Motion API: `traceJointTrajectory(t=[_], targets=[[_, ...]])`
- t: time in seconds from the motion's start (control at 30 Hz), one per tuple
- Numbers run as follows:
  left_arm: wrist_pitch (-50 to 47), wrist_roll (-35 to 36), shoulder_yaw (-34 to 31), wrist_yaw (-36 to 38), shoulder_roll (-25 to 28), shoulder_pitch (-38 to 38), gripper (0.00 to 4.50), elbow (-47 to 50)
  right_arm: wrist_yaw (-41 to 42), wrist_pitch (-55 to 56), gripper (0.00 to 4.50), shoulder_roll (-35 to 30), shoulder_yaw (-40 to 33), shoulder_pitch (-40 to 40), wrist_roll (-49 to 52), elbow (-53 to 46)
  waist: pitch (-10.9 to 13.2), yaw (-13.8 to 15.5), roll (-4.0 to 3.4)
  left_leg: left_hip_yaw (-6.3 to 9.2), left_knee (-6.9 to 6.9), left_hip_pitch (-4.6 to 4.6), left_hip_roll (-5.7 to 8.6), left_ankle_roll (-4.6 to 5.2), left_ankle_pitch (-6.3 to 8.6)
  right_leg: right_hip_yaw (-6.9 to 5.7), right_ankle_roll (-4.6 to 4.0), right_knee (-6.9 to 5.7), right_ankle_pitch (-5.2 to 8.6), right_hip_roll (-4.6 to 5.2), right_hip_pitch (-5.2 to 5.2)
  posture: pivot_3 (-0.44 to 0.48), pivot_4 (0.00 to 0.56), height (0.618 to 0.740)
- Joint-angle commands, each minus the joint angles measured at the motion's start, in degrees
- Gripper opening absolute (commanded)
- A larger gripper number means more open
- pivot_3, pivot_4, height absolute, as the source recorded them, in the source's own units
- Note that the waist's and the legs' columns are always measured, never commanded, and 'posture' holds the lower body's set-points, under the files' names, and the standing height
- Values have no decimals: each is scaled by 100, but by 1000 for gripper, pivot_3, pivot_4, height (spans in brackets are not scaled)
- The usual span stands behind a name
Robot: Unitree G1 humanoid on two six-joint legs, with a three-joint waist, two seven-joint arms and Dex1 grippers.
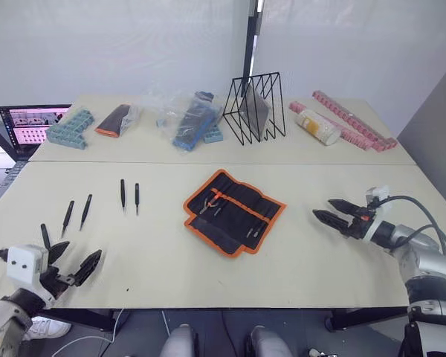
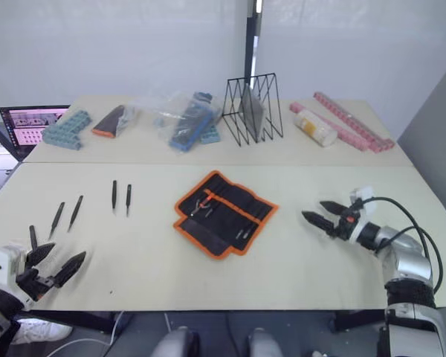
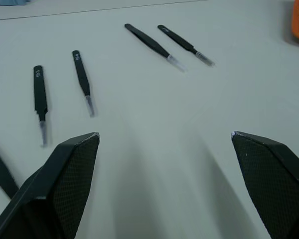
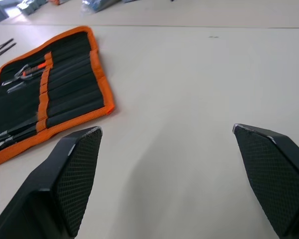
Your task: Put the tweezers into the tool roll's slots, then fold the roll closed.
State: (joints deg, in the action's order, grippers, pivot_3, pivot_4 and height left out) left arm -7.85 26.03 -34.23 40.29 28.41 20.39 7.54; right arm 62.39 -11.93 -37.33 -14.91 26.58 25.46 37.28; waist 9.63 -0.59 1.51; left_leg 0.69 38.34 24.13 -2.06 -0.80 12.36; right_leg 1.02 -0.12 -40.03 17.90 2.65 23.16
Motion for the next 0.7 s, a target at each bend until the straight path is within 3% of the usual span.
traceJointTrajectory(t=[0.03, 0.17, 0.33, 0.5, 0.7], targets=[[6, 140, -176, -338, -167, 127, 4500, 507, -58, -96, 4486, 46, -299, 184, 255, -59, 0, -1, 1, -1, 0, 1, -1, 0, 0, 1, 0, 0, 0, -1, 0, 0, 150, 685], [-38, 271, -288, -485, -251, 199, 4500, 576, -33, -374, 4486, 74, -386, 517, 407, -73, 1, -12, 0, -7, 1, -2, -4, 0, 0, 5, 0, -3, 0, -7, 1, 0, 150, 685], [-31, 365, -587, -794, -429, 481, 4500, 700, 374, -1162, 4486, 169, 44, 848, 597, -790, 1, -32, 0, -13, -1, 2, -6, 0, 1, 9, 0, 0, 0, -8, 6, 0, 150, 685], [157, 394, -770, -1120, -1077, 1190, 4500, 1207, 1032, -1784, 4486, 273, 776, 1245, 630, -1490, 1, -78, 1, -22, -3, 1, -20, 2, 3, 18, 0, 5, 0, -8, 9, 0, 150, 685], [693, 189, -1139, -1767, -1962, 1937, 4500, 1328, 1608, -1242, 4486, 724, 1609, 2169, 102, -1202, 3, -37, 5, -33, -1, 1, -23, 2, 4, 17, 0, 13, 0, -8, 12, 0, 150, 685]])
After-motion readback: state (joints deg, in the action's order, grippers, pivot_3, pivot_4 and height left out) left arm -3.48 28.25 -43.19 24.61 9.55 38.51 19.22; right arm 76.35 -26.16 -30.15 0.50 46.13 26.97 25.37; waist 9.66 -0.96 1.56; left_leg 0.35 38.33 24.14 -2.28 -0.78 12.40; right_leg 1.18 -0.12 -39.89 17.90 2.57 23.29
